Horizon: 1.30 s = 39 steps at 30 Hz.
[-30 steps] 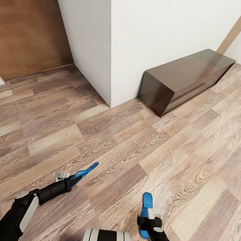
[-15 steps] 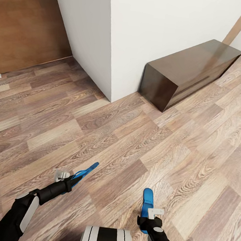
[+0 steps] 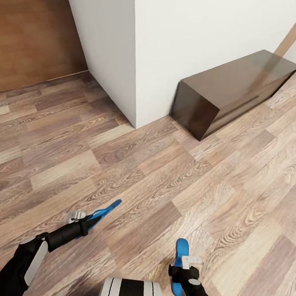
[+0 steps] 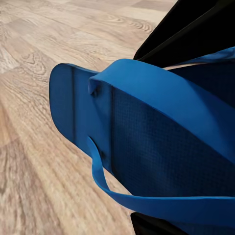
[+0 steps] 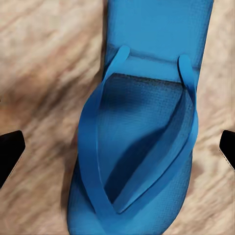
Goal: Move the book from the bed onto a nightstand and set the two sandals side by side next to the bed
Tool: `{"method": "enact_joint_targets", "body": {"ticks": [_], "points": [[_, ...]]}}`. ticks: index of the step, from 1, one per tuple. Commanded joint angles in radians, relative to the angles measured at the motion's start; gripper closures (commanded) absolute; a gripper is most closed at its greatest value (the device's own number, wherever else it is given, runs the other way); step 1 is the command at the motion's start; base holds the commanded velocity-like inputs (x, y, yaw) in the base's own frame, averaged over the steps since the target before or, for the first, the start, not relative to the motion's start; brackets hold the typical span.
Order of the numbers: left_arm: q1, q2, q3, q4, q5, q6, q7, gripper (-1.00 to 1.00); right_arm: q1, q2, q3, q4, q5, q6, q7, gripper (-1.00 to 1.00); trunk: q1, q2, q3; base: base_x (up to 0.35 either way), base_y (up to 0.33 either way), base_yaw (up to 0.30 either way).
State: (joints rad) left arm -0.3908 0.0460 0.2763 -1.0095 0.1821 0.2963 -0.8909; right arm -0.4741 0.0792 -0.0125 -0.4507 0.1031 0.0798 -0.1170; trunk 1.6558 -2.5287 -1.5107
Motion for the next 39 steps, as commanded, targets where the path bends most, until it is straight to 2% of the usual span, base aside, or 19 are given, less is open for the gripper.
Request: {"method": "enact_joint_targets", "body": {"ticks": [1, 27, 39], "points": [[0.0, 0.0, 0.001, 0.0, 0.007, 0.009, -0.002, 1.0, 0.0, 0.001, -0.001, -0.002, 0.01, 0.008, -0.003, -1.0, 0.0, 0.0, -0.001, 0.069, 0.0, 0.0], [0.0, 0.0, 0.0, 0.0, 0.005, 0.009, -0.002, 1.0, 0.0, 0.001, 0.0, -0.003, 0.01, 0.008, -0.003, -1.0, 0.0, 0.0, -0.001, 0.046, 0.0, 0.0], [0.0, 0.0, 0.0, -0.001, 0.006, 0.009, -0.002, 1.0, 0.0, 0.001, 0.0, -0.003, 0.008, 0.008, -0.003, -1.0, 0.005, -0.003, -0.047, 0.0, 0.0, 0.0]]}}
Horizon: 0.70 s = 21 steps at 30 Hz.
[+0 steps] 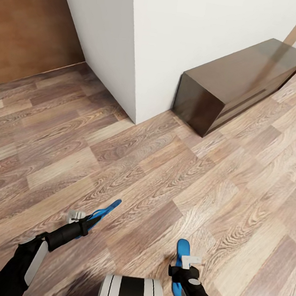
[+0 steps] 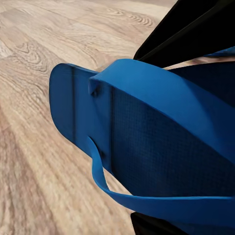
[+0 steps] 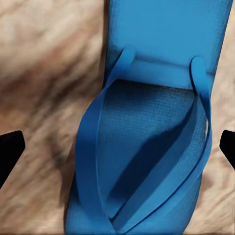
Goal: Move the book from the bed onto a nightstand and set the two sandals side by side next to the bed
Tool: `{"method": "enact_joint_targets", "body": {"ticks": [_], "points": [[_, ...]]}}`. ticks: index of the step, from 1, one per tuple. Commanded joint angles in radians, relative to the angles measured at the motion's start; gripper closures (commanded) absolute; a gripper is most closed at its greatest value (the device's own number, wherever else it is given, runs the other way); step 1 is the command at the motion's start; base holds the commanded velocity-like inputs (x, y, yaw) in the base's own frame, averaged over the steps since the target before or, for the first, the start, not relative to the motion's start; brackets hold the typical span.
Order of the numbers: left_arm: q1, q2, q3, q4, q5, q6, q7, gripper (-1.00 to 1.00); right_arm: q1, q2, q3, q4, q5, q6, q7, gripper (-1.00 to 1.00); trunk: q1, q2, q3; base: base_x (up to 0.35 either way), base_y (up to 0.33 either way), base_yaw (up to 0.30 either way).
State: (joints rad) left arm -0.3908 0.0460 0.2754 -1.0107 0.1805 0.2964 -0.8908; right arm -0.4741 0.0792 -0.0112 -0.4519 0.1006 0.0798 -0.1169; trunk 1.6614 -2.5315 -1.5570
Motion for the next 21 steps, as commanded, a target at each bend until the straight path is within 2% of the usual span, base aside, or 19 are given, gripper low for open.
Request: {"method": "enact_joint_targets", "body": {"ticks": [1, 3, 16, 21], "points": [[0.0, 0.0, 0.001, 0.0, 0.007, 0.009, -0.002, 1.0, 0.0, 0.001, -0.001, -0.002, 0.01, 0.008, -0.003, -1.0, 0.0, 0.0, -0.005, 0.0, 0.0, 0.0], [0.0, 0.0, 0.001, 0.0, 0.007, 0.009, -0.002, 1.0, 0.0, 0.001, -0.001, -0.002, 0.01, 0.008, -0.003, -1.0, 0.001, -0.001, -0.012, 0.0, 0.0, 0.0], [0.0, 0.0, 0.0, 0.0, 0.008, 0.009, -0.002, 1.0, 0.0, 0.001, -0.001, -0.002, 0.01, 0.008, -0.003, -1.0, 0.001, -0.001, -0.012, 0.0, 0.0, 0.0], [0.0, 0.0, -0.001, 0.0, 0.008, 0.009, -0.002, 1.0, 0.0, 0.001, -0.001, -0.002, 0.011, 0.008, -0.003, -1.0, 0.003, -0.002, -0.028, 0.0, 0.0, 0.0]]}}
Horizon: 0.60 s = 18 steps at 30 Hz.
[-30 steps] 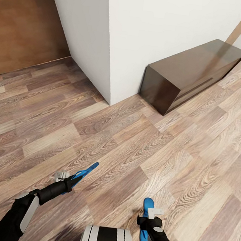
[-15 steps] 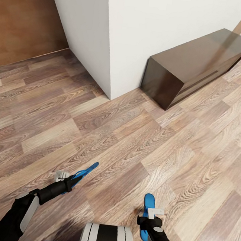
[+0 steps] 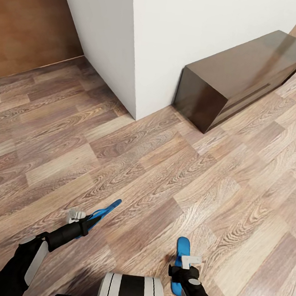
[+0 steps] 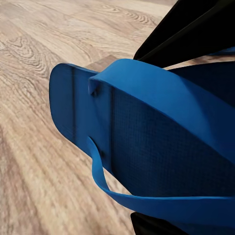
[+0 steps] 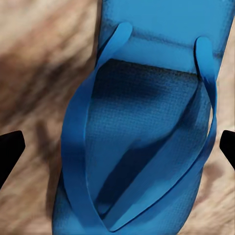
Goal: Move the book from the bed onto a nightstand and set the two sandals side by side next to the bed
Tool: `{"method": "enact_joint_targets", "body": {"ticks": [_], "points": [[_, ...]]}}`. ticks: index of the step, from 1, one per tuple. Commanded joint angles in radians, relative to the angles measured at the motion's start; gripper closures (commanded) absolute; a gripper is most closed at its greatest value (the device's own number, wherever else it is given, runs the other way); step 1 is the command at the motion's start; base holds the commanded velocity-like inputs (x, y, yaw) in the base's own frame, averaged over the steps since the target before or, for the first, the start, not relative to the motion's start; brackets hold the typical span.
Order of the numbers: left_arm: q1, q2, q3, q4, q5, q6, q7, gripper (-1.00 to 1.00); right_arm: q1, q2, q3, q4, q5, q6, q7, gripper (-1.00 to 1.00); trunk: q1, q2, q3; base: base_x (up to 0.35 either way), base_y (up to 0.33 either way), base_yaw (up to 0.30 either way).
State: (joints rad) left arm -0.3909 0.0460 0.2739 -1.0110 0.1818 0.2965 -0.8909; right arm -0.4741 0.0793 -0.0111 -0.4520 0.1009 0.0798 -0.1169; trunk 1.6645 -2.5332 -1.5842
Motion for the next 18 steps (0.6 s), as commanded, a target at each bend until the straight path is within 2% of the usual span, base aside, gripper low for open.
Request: {"method": "enact_joint_targets", "body": {"ticks": [1, 7, 8, 18], "points": [[0.0, 0.0, 0.001, 0.0, 0.007, 0.009, -0.002, 1.0, 0.0, 0.001, -0.001, -0.002, 0.01, 0.008, -0.003, -1.0, 0.0, 0.0, -0.001, 0.0, 0.0, 0.0], [0.0, 0.0, 0.001, 0.0, 0.007, 0.009, -0.002, 1.0, 0.0, 0.001, -0.001, -0.002, 0.011, 0.008, -0.003, -1.0, 0.0, 0.0, -0.001, 0.0, 0.0, 0.0], [0.0, 0.0, 0.001, 0.0, 0.007, 0.009, -0.002, 1.0, 0.0, 0.001, -0.001, -0.002, 0.011, 0.008, -0.003, 1.0, 0.0, 0.0, -0.001, 0.0, 0.0, 0.0], [0.0, 0.0, 0.002, 0.0, 0.007, 0.009, -0.002, 1.0, 0.0, 0.001, -0.001, -0.002, 0.01, 0.008, -0.003, 1.0, 0.0, 0.0, -0.001, 0.0, 0.0, 0.0]]}}
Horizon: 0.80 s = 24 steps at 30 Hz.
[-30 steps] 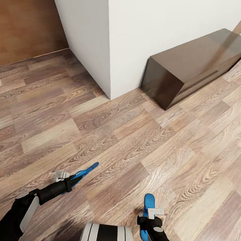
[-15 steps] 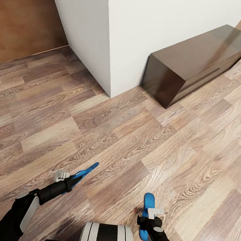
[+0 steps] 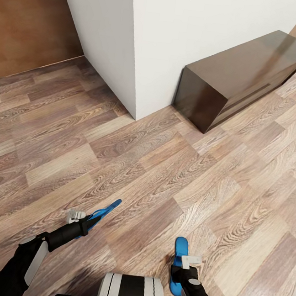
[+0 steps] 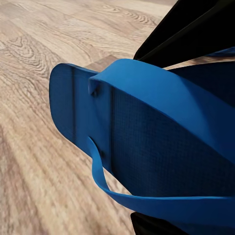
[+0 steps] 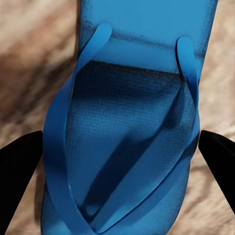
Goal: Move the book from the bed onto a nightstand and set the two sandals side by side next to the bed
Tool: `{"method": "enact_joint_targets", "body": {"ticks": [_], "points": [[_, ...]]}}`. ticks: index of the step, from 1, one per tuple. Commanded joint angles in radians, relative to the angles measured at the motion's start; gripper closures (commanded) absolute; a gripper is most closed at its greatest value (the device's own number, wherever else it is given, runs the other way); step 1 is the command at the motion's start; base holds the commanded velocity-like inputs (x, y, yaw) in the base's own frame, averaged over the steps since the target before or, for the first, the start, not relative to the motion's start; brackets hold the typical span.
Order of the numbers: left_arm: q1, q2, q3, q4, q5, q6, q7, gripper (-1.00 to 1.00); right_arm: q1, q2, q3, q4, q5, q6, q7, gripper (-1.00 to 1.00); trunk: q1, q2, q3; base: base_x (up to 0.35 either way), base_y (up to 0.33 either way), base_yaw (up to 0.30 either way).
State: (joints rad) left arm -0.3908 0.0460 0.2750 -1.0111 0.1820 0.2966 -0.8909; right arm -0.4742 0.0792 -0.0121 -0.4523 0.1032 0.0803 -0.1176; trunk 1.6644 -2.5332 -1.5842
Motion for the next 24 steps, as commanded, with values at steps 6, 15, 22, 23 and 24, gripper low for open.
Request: {"method": "enact_joint_targets", "body": {"ticks": [6, 15, 22, 23, 24], "points": [[0.0, 0.0, 0.001, 0.0, 0.007, 0.009, -0.002, 1.0, 0.0, 0.001, 0.0, -0.002, 0.007, 0.008, -0.002, 1.0, 0.0, 0.0, -0.001, 0.0, 0.0, 0.0], [0.0, 0.0, 0.001, 0.0, 0.006, 0.009, -0.002, 1.0, 0.001, 0.001, 0.0, -0.002, 0.007, 0.008, -0.002, 1.0, 0.0, 0.0, -0.001, 0.0, 0.0, 0.0], [0.0, 0.0, 0.001, 0.0, 0.006, 0.009, -0.002, 1.0, 0.0, 0.001, 0.0, -0.002, 0.007, 0.008, -0.002, 1.0, -0.002, 0.001, 0.015, 0.0, 0.0, 0.0], [0.0, 0.0, 0.001, 0.0, 0.006, 0.009, -0.002, 1.0, 0.001, 0.001, 0.0, -0.002, 0.007, 0.008, -0.002, 1.0, -0.002, 0.001, 0.015, 0.0, 0.0, 0.0], [0.0, 0.0, 0.001, 0.0, 0.006, 0.009, -0.002, 1.0, 0.001, 0.001, 0.0, -0.002, 0.007, 0.008, -0.002, 1.0, -0.002, 0.001, 0.015, 0.0, 0.0, 0.0]]}}
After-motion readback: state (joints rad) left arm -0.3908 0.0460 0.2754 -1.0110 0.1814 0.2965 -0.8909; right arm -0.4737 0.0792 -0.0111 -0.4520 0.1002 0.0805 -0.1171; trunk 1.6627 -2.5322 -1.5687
